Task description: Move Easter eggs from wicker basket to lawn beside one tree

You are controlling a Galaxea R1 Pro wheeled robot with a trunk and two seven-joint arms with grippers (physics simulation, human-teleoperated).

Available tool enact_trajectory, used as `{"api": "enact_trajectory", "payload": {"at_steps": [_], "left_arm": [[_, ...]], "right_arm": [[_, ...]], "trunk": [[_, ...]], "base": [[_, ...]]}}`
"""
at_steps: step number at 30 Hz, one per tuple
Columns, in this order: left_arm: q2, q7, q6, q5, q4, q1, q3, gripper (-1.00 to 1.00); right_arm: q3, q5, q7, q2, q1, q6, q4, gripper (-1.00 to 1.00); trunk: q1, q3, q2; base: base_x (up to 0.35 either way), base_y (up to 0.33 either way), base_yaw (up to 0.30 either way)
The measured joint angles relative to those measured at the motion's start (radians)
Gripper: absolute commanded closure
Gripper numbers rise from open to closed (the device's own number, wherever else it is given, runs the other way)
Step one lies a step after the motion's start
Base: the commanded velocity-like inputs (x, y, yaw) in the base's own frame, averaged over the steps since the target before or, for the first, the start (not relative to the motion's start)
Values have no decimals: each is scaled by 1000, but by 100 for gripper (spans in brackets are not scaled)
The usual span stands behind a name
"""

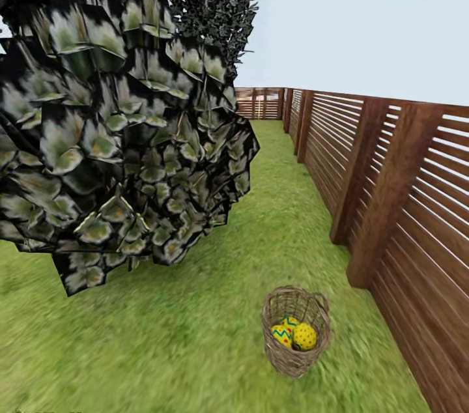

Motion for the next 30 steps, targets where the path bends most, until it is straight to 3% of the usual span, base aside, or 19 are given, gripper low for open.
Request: {"api": "enact_trajectory", "payload": {"at_steps": [13, 30], "left_arm": [[0, -1, 2, 0, 0, 0, 0, -100], [0, -2, -4, -2, 0, 0, 0, -100]], "right_arm": [[0, 0, 0, 1, 0, 1, 0, -100], [0, 0, 0, 1, 0, -1, 0, -100]], "trunk": [[0, 0, 0], [0, 0, 0]], "base": [[246, -248, 276], [161, -298, 272]]}}
